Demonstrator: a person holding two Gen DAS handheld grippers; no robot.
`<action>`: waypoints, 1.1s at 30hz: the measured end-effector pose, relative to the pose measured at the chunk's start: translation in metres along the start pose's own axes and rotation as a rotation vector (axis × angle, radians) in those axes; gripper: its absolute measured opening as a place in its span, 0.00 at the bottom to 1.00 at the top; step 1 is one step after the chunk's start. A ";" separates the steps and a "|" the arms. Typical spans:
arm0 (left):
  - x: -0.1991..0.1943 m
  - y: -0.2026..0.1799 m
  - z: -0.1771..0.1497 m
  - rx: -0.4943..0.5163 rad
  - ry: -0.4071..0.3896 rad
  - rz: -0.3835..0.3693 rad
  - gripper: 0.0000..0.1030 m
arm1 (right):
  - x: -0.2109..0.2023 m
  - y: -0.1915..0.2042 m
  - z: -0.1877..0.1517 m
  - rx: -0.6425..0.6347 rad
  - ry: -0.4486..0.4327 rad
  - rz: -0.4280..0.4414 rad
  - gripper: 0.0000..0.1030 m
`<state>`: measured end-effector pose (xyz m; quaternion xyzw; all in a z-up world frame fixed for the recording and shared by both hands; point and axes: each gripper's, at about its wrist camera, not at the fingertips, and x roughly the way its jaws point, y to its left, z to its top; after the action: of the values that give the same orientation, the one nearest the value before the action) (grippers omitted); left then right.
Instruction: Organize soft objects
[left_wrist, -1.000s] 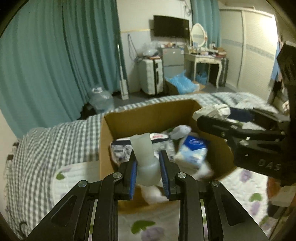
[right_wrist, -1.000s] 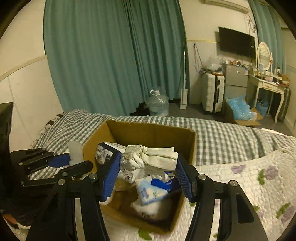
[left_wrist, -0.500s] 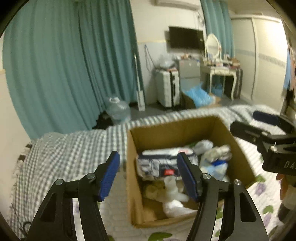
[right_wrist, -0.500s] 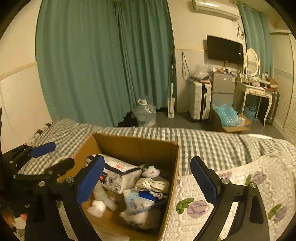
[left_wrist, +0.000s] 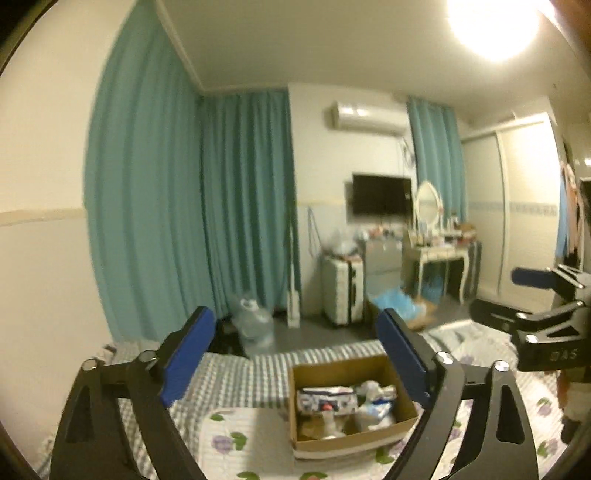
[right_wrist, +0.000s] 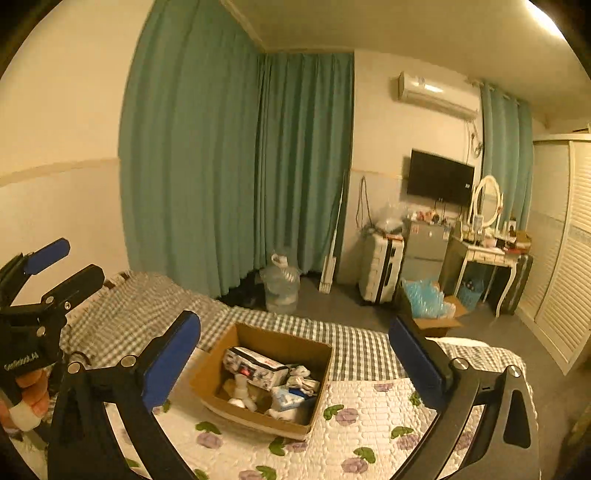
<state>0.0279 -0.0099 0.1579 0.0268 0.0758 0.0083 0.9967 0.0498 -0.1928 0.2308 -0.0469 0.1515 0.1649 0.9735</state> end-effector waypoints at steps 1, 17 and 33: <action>-0.008 0.003 0.002 -0.006 -0.012 0.007 0.89 | -0.010 0.002 -0.001 0.003 -0.015 0.010 1.00; -0.034 -0.012 -0.074 0.007 -0.052 0.101 0.90 | 0.003 -0.001 -0.105 0.099 -0.112 0.022 1.00; 0.031 -0.007 -0.147 0.006 0.157 0.099 0.90 | 0.097 -0.009 -0.176 0.131 0.069 -0.020 1.00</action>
<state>0.0368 -0.0085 0.0078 0.0329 0.1524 0.0594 0.9860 0.0910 -0.1958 0.0336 0.0100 0.1949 0.1430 0.9703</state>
